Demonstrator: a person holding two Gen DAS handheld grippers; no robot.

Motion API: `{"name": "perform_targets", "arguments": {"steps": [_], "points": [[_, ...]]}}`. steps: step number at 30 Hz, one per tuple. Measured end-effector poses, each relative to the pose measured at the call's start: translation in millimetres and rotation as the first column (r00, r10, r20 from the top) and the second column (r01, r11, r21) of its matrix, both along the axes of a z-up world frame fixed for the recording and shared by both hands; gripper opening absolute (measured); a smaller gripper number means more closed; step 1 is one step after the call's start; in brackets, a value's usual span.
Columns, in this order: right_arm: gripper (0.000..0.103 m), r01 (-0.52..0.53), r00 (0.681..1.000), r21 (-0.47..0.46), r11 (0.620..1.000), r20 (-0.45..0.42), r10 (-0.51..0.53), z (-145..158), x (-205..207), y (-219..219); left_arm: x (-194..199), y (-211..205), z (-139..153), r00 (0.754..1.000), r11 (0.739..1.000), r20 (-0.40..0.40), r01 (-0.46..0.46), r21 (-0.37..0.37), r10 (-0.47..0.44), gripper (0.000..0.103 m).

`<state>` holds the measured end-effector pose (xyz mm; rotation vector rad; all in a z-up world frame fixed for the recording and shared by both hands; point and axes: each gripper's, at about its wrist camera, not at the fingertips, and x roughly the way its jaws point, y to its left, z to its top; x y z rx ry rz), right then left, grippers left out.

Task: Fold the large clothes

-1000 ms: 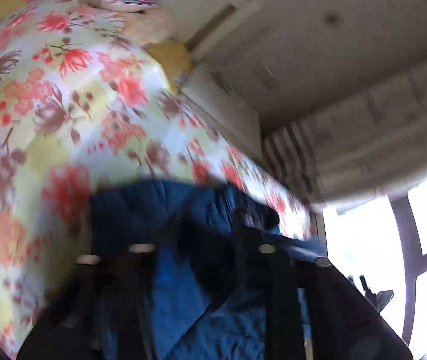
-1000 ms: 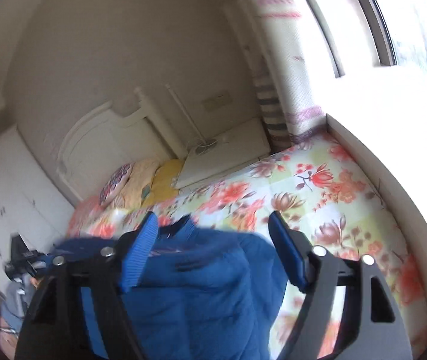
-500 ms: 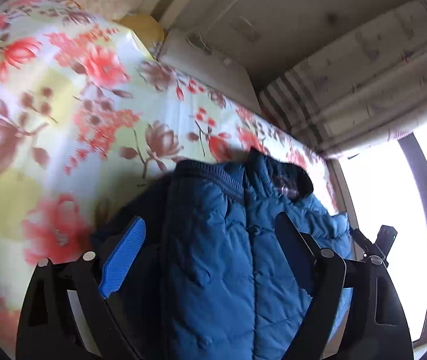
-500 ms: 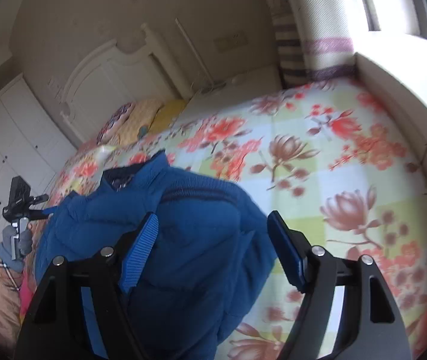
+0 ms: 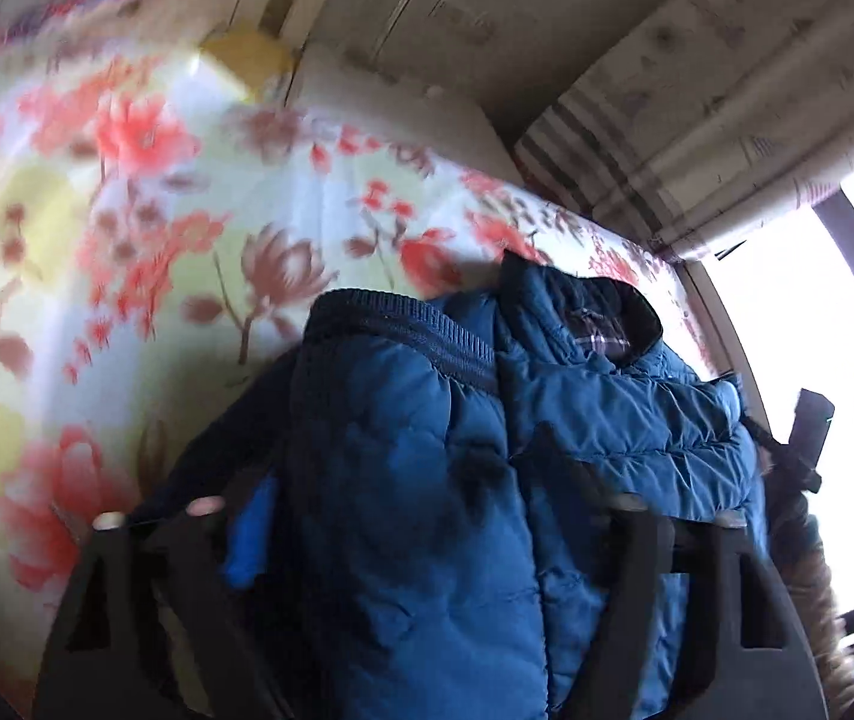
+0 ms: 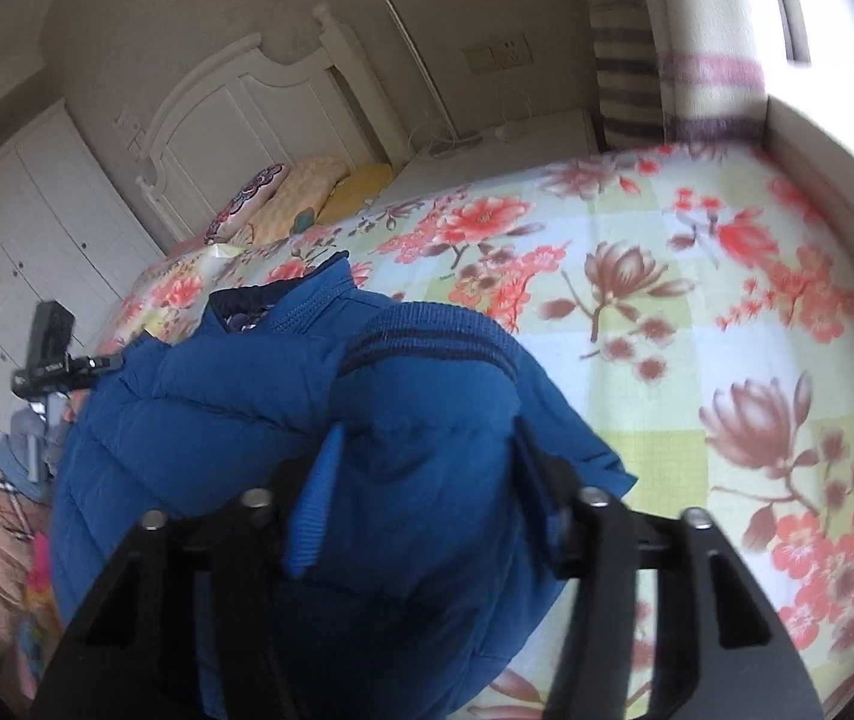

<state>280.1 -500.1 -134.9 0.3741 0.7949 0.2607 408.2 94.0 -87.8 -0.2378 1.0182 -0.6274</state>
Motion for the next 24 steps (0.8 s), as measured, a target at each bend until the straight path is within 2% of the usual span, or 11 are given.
{"name": "perform_targets", "arguments": {"steps": [1, 3, 5, 9, 12, 15, 18, 19, 20, 22, 24], "points": [[0.013, -0.009, 1.0, -0.052, 0.999, 0.027, 0.01, 6.6, -3.5, 7.0, -4.4, -0.4, 5.3, 0.999, 0.999, 0.037, -0.018, 0.032, 0.017, 0.028], [0.008, 0.002, 0.993, -0.232, 0.973, 0.112, 0.025, 28.8, -19.6, 32.8, -22.1, -0.1, 23.2, 0.991, 0.997, 0.128, -0.041, 0.065, 0.033, 0.016], [0.007, 0.01, 0.986, -0.329, 0.944, 0.162, 0.046, 51.0, -33.4, 49.6, -40.7, 0.0, 41.4, 0.98, 0.996, 0.195, -0.047, 0.082, 0.03, 0.014], [0.007, 0.04, 0.969, -0.319, 0.947, 0.244, 0.041, 109.2, -35.0, 46.0, -48.6, 10.7, 89.3, 0.965, 0.996, 0.254, -0.083, 0.046, 0.068, 0.014], [0.007, 0.084, 0.971, -0.323, 0.943, 0.238, -0.005, 125.8, -7.2, 42.9, -24.3, 6.6, 105.7, 0.961, 0.988, 0.244, -0.144, 0.049, 0.128, 0.014], [0.007, 0.124, 0.986, -0.327, 0.937, 0.15, -0.078, 102.4, 40.6, 37.1, 10.1, -8.6, 85.0, 0.962, 0.975, 0.214, -0.196, 0.107, 0.17, 0.014], [0.009, 0.124, 0.991, -0.364, 0.923, 0.008, -0.13, 47.0, 73.5, 40.1, 35.5, -25.0, 25.7, 0.969, 0.949, 0.143, -0.228, 0.219, 0.2, 0.015], [0.015, 0.11, 0.989, -0.374, 0.921, -0.051, -0.139, 19.6, 80.8, 43.0, 38.1, -28.8, 6.0, 0.972, 0.942, 0.125, -0.227, 0.246, 0.201, 0.015], [0.016, 0.104, 0.988, -0.363, 0.926, -0.069, -0.138, 2.2, 82.4, 45.0, 39.5, -27.4, -9.2, 0.971, 0.943, 0.104, -0.234, 0.236, 0.215, 0.018], [0.02, 0.133, 0.987, -0.342, 0.93, -0.043, -0.157, -0.8, 79.6, 42.1, 39.4, -18.7, -9.4, 0.967, 0.949, 0.105, -0.25, 0.195, 0.233, 0.019], [0.045, 0.138, 0.985, -0.332, 0.933, -0.05, -0.163, 2.1, 78.9, 36.6, 39.0, -13.7, -5.8, 0.967, 0.949, 0.099, -0.25, 0.19, 0.235, 0.026]]}}
